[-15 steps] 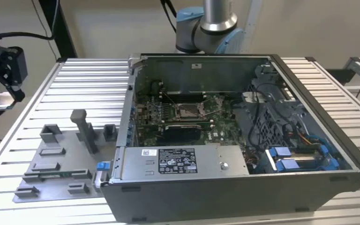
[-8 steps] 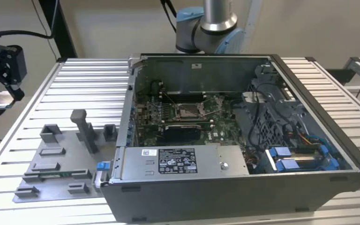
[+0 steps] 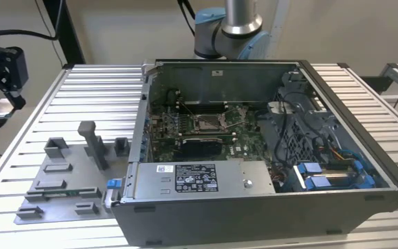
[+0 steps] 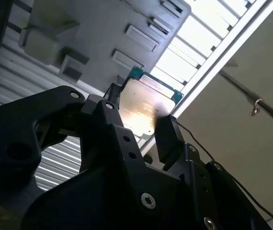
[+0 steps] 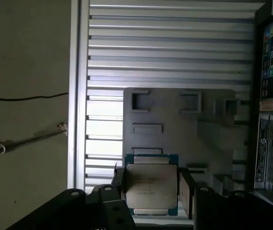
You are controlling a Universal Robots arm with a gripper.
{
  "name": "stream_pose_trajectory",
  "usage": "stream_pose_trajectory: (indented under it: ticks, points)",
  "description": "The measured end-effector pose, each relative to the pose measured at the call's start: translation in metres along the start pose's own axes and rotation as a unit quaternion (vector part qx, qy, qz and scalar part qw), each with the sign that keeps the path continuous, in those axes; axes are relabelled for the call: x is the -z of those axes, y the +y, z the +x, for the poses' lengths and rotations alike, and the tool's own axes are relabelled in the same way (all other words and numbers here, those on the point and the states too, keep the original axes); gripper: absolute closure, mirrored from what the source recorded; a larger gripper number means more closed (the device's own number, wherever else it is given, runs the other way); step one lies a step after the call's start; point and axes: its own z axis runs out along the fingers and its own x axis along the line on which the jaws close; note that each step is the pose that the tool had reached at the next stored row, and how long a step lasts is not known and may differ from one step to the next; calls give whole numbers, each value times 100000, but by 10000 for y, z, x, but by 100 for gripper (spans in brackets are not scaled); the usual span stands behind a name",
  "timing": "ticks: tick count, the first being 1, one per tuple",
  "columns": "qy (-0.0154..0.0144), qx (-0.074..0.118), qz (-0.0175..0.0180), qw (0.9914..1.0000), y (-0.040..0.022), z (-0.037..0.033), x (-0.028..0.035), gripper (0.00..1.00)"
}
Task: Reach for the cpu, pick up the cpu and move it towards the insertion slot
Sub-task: 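Pick up the cpu and move it towards the insertion slot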
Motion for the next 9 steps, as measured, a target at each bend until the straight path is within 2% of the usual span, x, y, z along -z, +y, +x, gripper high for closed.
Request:
stream_pose_trajectory:
  ticks: [9]
  points:
    - [-1, 0, -1, 100000, 3, 1, 83, 100]
